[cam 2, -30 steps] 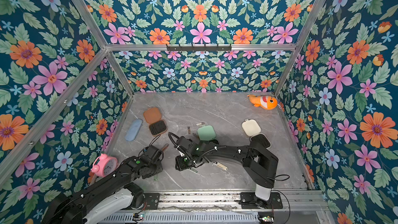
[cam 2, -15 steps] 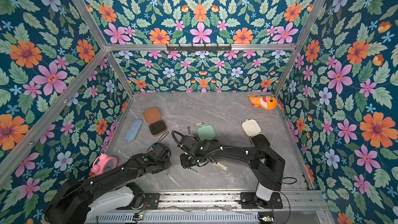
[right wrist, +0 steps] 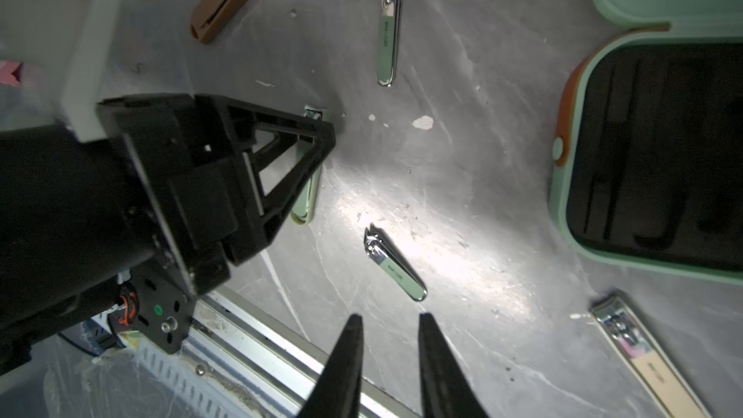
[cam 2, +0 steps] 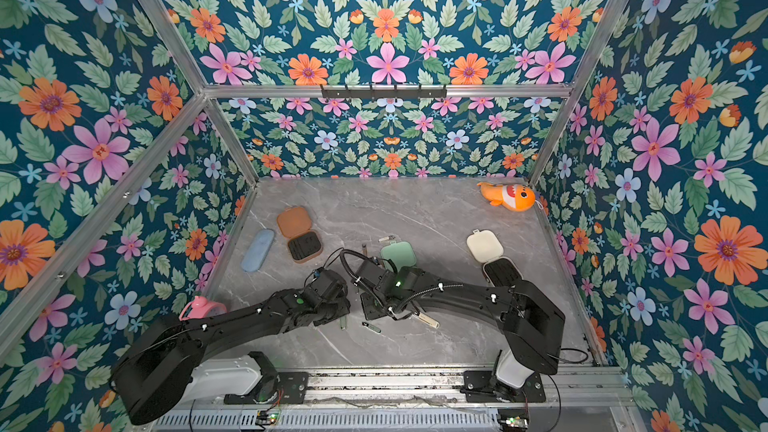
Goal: Organize nail clipper sets
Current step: Move the nail clipper to the center of the board, then pick up the nail clipper from the center of the board.
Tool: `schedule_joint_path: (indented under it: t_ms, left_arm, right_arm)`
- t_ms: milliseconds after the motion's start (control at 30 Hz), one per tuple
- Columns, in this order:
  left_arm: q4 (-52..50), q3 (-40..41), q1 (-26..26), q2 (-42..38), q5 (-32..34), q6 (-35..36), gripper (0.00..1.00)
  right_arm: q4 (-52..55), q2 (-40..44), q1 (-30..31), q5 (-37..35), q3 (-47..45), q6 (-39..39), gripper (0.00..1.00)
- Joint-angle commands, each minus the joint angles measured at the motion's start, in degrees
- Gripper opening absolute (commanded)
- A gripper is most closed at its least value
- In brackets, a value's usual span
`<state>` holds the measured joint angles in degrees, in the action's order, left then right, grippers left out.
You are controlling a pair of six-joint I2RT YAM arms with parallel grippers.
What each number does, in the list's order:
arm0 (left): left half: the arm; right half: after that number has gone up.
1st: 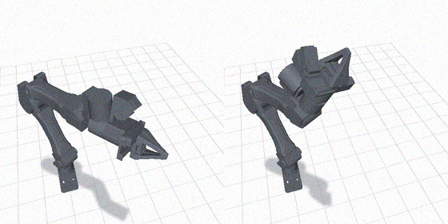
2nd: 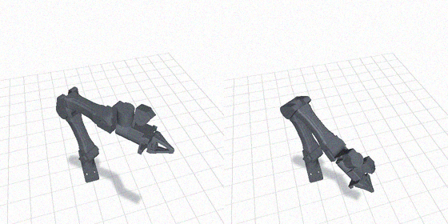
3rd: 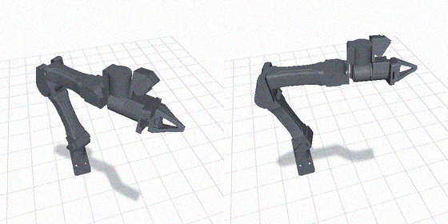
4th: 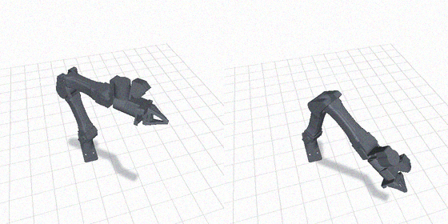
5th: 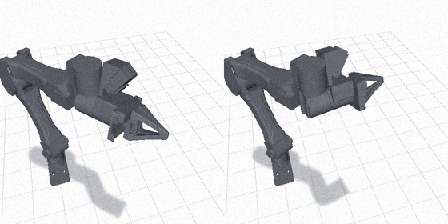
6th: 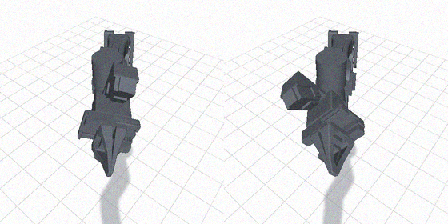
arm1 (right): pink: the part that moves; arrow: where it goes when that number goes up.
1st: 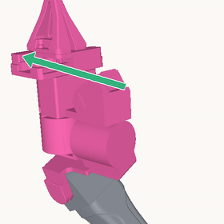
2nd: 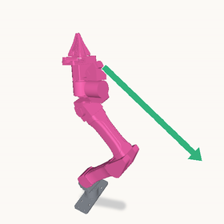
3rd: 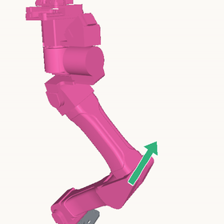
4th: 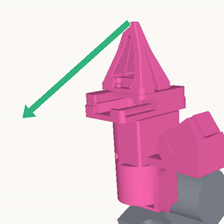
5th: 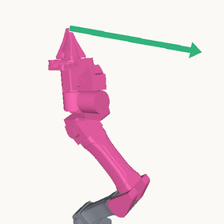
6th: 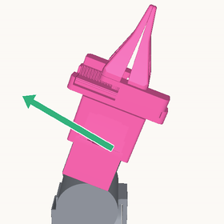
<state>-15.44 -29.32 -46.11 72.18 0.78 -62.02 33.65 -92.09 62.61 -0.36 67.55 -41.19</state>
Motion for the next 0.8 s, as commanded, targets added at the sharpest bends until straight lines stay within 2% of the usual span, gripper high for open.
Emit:
schedule_joint_path:
  t_ms: [0,67,167,367,400,433,467,533,767]
  left_arm:
    - [-4.9,-0.5,0.2,-0.8,0.2,-0.3,0.55]
    - [-6.4,-1.4,1.1,-2.1,1.1,0.8,0.56]
    - [-8.3,-2.5,4.3,-4.9,1.7,3.6,0.57]
    - [-8.5,-3.3,19.4,-11.4,-3.5,13.1,0.58]
    - [-8.6,-3.7,22.3,-11.9,-4.6,15.0,0.59]
    - [-8.7,-4.1,25.2,-12.2,-5.7,16.7,0.60]
    - [-8.7,-4.2,27.5,-12.3,-6.9,18.1,0.60]
    - [-8.2,-4.5,32.1,-12.0,-9.5,21.1,0.61]
    - [-4.7,-2.7,42.1,-10.5,-17.9,26.0,0.61]
  right_arm:
    - [0.2,1.4,0.3,-0.7,-0.4,1.1,0.32]
    - [-3.1,2.4,0.3,1.0,-1.7,1.4,0.39]
    - [-2.1,0.7,0.3,1.7,-0.1,0.7,0.43]
    - [2.0,-8.0,1.3,2.3,7.1,-1.3,0.45]
    - [3.1,-9.9,1.7,2.5,9.2,-1.6,0.49]
    - [4.4,-11.7,2.0,2.5,11.3,-1.8,0.58]
    - [5.6,-13.5,2.4,2.2,13.3,-2.0,0.60]
    - [8.2,-17.1,3.1,1.6,17.6,-2.7,0.60]
    - [11.8,-25.3,3.5,1.8,25.6,-6.5,0.58]
